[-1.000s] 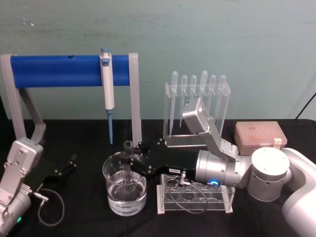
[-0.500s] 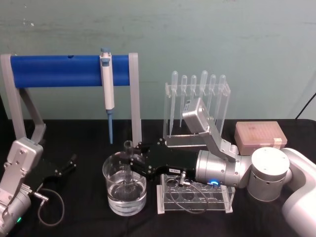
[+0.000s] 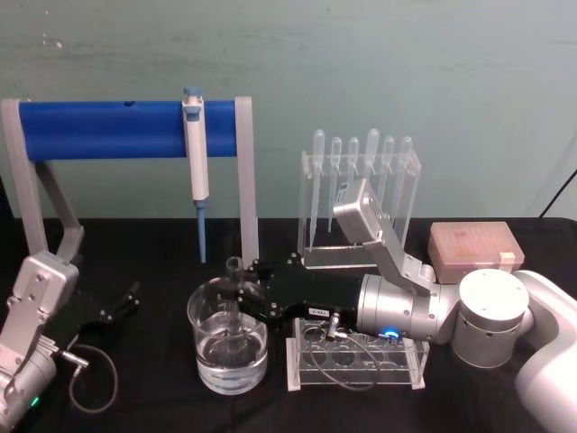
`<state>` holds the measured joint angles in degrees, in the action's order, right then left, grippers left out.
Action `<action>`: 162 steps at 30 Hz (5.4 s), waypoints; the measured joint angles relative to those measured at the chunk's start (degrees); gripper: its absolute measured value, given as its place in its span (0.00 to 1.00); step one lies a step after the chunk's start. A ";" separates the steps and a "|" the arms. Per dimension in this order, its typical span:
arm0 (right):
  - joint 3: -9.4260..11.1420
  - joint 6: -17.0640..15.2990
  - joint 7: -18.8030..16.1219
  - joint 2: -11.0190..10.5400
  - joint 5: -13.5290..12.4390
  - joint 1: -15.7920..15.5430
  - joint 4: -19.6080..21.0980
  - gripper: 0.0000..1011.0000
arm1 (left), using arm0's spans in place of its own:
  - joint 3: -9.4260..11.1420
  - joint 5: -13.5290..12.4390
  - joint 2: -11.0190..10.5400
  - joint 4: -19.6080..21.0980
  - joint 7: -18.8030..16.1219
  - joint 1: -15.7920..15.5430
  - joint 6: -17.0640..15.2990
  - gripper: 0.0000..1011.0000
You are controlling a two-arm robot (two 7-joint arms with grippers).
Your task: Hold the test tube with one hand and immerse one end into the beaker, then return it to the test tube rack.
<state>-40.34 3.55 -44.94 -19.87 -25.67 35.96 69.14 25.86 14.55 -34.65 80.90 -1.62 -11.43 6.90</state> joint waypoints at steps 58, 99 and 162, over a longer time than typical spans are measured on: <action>0.33 -0.12 -1.62 -0.19 -0.92 0.56 0.90 0.22 | 0.00 0.00 0.00 0.00 0.00 0.00 0.00 0.99; 4.37 -8.36 1.71 -12.90 -7.90 1.21 21.61 0.22 | 0.00 0.00 0.00 0.00 0.00 0.00 0.00 0.99; 12.85 -3.08 6.86 -19.43 -4.94 -16.29 23.28 0.22 | 0.00 0.00 0.00 0.00 0.00 0.00 0.00 0.99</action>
<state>-27.49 0.46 -38.09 -39.29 -30.61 19.67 92.42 25.86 14.55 -34.64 80.90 -1.62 -11.43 6.90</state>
